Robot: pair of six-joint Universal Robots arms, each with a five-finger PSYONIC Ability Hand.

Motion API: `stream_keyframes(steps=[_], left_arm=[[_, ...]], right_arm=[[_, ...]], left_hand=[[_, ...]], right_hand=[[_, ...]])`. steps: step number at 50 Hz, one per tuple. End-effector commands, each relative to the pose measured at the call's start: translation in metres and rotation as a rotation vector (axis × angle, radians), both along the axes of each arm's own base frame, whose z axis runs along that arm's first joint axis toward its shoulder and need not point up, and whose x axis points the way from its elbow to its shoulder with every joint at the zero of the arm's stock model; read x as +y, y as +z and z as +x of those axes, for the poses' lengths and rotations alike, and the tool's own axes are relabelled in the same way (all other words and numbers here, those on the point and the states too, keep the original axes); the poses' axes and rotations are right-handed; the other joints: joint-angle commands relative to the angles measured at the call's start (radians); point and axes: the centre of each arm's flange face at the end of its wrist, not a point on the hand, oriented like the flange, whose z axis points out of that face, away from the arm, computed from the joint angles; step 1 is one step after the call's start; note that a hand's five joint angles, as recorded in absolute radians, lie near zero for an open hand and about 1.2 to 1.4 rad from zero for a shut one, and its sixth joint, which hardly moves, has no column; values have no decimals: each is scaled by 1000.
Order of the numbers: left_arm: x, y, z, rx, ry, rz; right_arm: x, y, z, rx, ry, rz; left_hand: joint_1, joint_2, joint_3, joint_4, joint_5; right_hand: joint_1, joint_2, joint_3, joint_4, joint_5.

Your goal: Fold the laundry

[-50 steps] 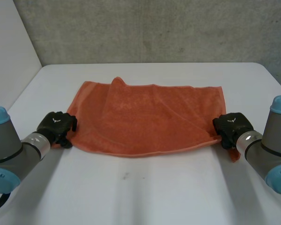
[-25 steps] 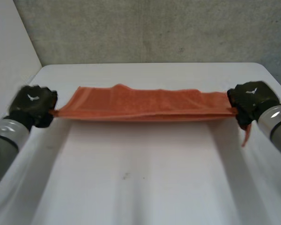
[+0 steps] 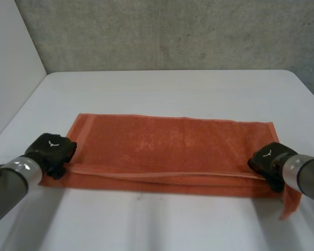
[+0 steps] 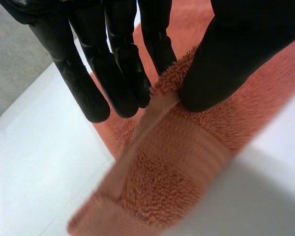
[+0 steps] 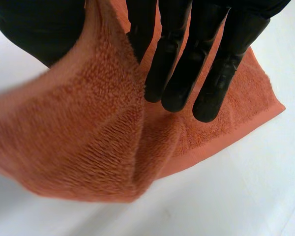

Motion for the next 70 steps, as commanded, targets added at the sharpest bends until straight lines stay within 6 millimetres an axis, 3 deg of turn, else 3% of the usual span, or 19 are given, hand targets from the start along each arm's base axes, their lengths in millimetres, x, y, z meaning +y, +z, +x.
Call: stream_keyframes(steps=[1,5,7,10,11,14,15,17,21,22,26,35,39,44,50,54,63,65,70], left_arm=[[-50,-7,-22,-26,-34,-162],[-76,11,-41,-5,-51,-319],[-104,53,-53,17,-22,-529],[-116,96,-59,58,18,-686],[-117,131,-61,102,47,-803],[-113,180,-57,190,91,-974],[-107,200,-56,265,96,-1046],[-103,212,-55,336,94,-1082],[-101,204,-51,389,87,-1034],[-100,194,-50,383,90,-996],[-97,160,-46,349,96,-891],[-75,50,-50,261,8,-583],[-66,15,-48,233,4,-474],[-53,-10,-44,212,11,-391],[-48,-17,-34,199,37,-358],[-50,-9,-22,195,69,-373],[-51,-9,-15,191,89,-370],[-50,-9,-15,189,90,-364],[-45,-12,-14,181,91,-321]], right_arm=[[-46,-11,8,-15,-23,-97],[-77,3,14,-45,-34,-215],[-113,36,21,-100,-63,-413],[-136,77,23,-182,-112,-617],[-143,114,24,-269,-139,-769],[-131,180,22,-422,-140,-989],[-117,215,20,-500,-126,-1102],[-105,235,16,-550,-114,-1167],[-102,222,17,-538,-90,-1104],[-103,196,19,-510,-91,-986],[-103,146,24,-448,-100,-773],[-102,52,21,-375,-143,-474],[-100,8,22,-350,-147,-350],[-92,-30,21,-321,-161,-242],[-76,-50,15,-296,-181,-160],[-70,-55,8,-286,-200,-129],[-73,-49,-21,-284,-288,-134],[-73,-44,-26,-287,-299,-145],[-69,-32,-30,-295,-306,-179]], left_hand=[[265,198,205,201,267],[265,198,205,201,267],[265,198,205,201,267],[265,198,205,201,267],[265,198,205,201,267],[265,198,205,201,267],[265,198,205,201,267],[265,198,205,201,267],[265,198,205,201,267],[265,198,205,201,267],[265,198,205,201,267],[265,198,205,201,267],[265,198,205,201,267],[265,198,205,201,267],[265,198,205,201,267],[265,198,205,201,267],[265,198,205,201,267],[265,198,205,201,267],[265,198,205,201,267]], right_hand=[[400,214,208,201,224],[400,214,208,201,224],[400,214,208,201,224],[400,214,208,201,224],[400,214,208,201,224],[400,214,208,201,224],[400,214,208,201,224],[400,214,208,201,224],[400,214,208,201,224],[400,214,208,201,224],[400,214,208,201,224],[400,214,208,201,224],[400,214,208,201,224],[381,195,189,181,205],[-29,-215,-221,-229,-205],[-54,-240,-246,-253,-230],[119,-67,-73,-80,-57],[398,212,207,199,222],[400,214,208,201,224]])
